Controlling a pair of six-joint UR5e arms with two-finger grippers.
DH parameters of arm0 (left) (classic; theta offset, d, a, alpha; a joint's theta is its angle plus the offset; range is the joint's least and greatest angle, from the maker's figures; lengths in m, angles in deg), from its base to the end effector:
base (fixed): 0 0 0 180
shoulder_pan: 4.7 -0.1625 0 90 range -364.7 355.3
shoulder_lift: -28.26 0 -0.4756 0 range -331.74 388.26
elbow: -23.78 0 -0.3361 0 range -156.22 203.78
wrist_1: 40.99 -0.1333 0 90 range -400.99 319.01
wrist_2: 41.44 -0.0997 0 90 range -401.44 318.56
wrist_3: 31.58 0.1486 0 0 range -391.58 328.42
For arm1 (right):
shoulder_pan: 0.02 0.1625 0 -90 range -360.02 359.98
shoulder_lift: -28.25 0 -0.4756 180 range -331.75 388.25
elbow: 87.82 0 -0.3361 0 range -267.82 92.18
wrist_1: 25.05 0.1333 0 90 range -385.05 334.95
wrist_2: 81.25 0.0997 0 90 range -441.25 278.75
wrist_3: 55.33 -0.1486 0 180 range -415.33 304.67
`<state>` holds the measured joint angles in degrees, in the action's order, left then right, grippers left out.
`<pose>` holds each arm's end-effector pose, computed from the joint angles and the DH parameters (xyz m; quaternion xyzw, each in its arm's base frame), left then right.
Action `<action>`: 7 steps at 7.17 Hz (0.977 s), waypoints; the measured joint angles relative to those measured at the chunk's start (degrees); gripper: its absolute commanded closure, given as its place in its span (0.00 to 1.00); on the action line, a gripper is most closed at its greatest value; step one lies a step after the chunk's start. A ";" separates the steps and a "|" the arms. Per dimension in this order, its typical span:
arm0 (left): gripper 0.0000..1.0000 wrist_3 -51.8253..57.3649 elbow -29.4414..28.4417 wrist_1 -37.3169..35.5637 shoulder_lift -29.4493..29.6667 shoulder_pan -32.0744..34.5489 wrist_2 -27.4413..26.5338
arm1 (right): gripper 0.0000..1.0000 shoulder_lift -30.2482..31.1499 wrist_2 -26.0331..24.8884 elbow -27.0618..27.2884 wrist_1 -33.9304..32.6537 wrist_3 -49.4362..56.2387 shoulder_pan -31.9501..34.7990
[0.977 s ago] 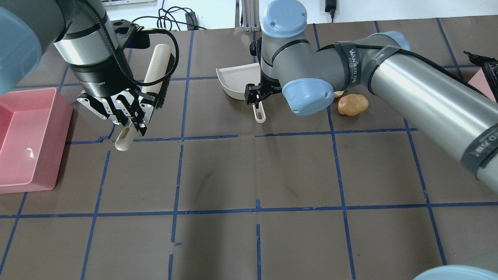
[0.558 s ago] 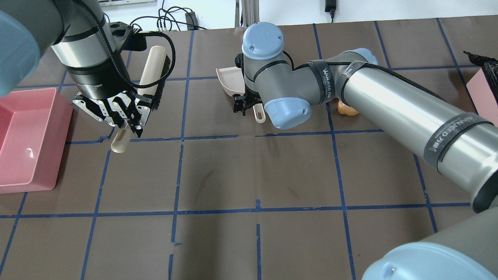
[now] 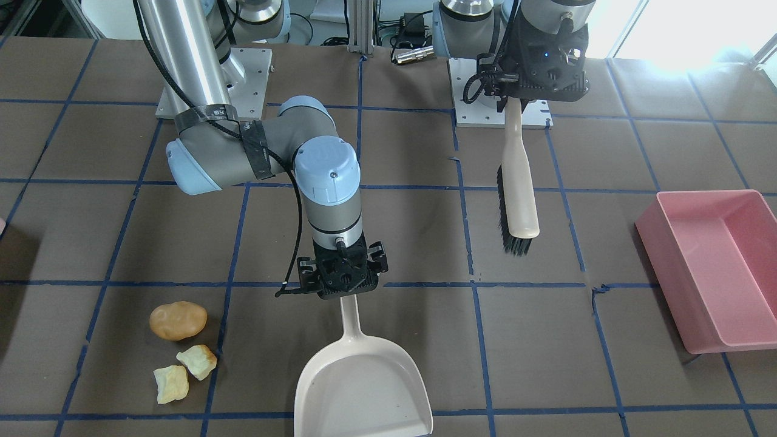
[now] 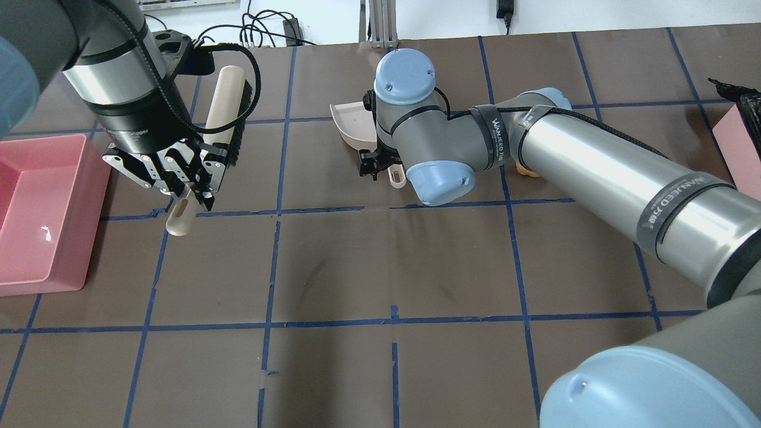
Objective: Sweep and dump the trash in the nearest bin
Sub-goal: 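Grasp the white dustpan handle with the right gripper while the left holds the brush, then carry the dustpan with the right gripper past the chunks and set it down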
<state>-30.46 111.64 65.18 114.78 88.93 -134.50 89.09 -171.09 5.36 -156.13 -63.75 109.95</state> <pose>-0.1490 -0.3678 0.5060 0.0437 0.9945 0.0913 0.0286 0.3432 -0.5529 0.2663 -0.1004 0.9920 -0.0735 0.0200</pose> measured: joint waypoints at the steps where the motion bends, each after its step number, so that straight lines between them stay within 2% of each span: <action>1: 1.00 0.03 0.02 -0.01 -0.02 -0.02 0.06 | 0.08 -1.01 -0.02 -0.04 -0.90 -0.31 -0.07; 2: 1.00 0.10 0.06 -0.05 -0.03 -0.02 0.28 | 0.17 -1.61 -0.09 0.00 -2.20 -0.47 -0.07; 3: 1.00 0.16 0.17 -0.09 -0.04 -0.05 0.57 | 0.22 -1.96 -0.16 -0.12 -3.04 -0.57 -0.07; 4: 1.00 0.27 0.31 -0.13 -0.04 -0.08 0.70 | 0.22 -2.05 -0.23 -0.26 -3.32 -0.61 -0.08; 7: 1.00 0.29 0.24 -0.24 0.01 -0.11 2.03 | 0.38 -1.71 -0.36 -0.29 -3.01 -0.65 -0.01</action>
<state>-30.17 111.88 64.94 114.80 88.82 -132.48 87.38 -171.46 5.07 -159.13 -64.40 109.95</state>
